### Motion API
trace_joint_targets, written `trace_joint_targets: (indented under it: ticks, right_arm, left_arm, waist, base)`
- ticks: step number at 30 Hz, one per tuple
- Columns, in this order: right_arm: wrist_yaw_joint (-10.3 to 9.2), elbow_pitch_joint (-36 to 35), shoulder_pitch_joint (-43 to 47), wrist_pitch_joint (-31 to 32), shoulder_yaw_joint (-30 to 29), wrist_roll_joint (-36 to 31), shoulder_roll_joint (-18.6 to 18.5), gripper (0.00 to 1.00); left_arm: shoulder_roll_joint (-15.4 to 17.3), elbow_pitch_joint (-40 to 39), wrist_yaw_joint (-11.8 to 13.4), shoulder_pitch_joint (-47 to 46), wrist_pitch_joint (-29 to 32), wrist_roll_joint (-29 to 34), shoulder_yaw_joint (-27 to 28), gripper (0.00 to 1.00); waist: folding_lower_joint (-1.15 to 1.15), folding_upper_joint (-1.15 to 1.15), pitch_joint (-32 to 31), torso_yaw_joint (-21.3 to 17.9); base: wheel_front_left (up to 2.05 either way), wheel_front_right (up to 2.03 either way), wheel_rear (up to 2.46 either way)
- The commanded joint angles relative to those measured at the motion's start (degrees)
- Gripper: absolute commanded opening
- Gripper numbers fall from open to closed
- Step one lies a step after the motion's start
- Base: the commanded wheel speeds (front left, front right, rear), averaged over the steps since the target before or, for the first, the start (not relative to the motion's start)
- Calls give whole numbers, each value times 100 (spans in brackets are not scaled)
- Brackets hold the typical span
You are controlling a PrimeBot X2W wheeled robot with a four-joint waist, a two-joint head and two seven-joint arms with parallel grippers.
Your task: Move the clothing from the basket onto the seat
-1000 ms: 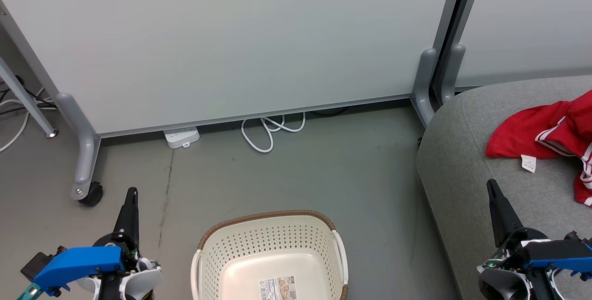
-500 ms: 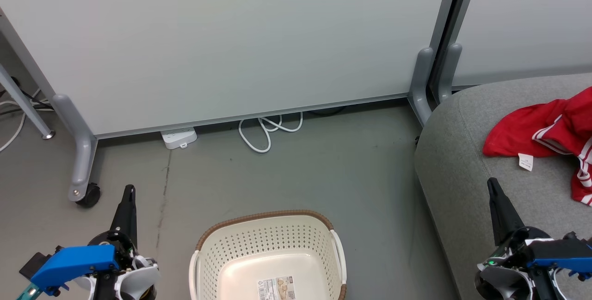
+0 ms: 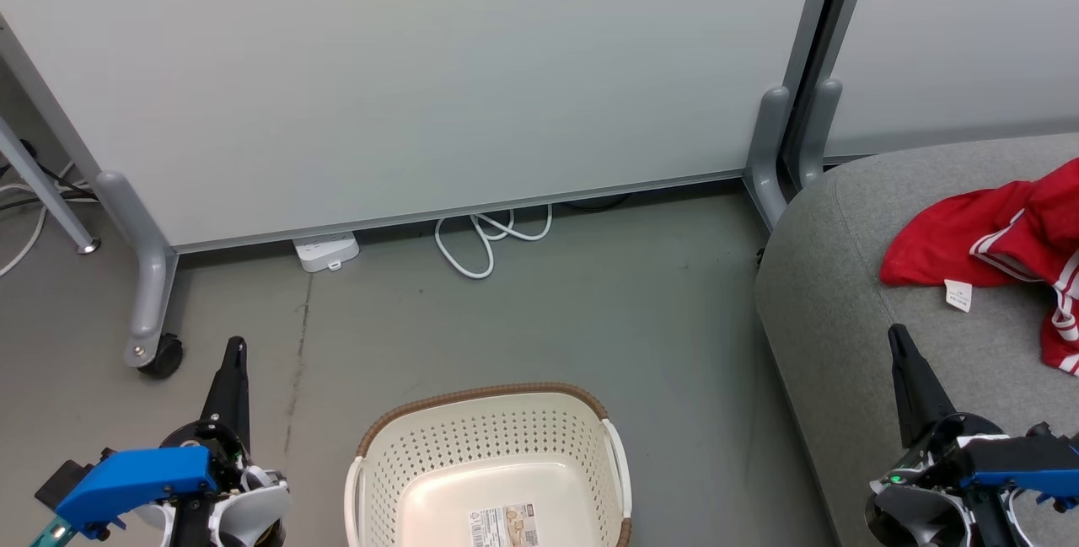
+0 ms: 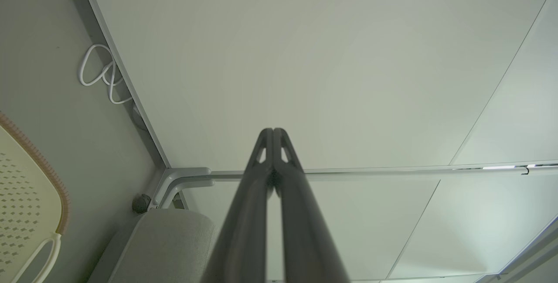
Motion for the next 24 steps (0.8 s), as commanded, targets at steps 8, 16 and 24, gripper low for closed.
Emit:
trace_joint_targets:
  ticks: [8, 16, 24]
  right_arm:
    - [2, 10, -71, 19, -9, 13, -36, 0]
    - [2, 10, -71, 18, -9, 13, -36, 0]
    - [2, 10, -71, 18, -8, 13, -36, 0]
  left_arm:
    - [-10, -22, -12, -61, 23, -14, 15, 0]
    - [-11, -22, -12, -62, 25, -12, 16, 0]
    - [-11, -22, -12, -62, 26, -10, 18, 0]
  waist:
    - [0, 0, 0, 0]
    - [0, 0, 0, 0]
    - [0, 0, 0, 0]
  base:
    - [0, 0, 0]
    - [0, 0, 0]
    - [0, 0, 0]
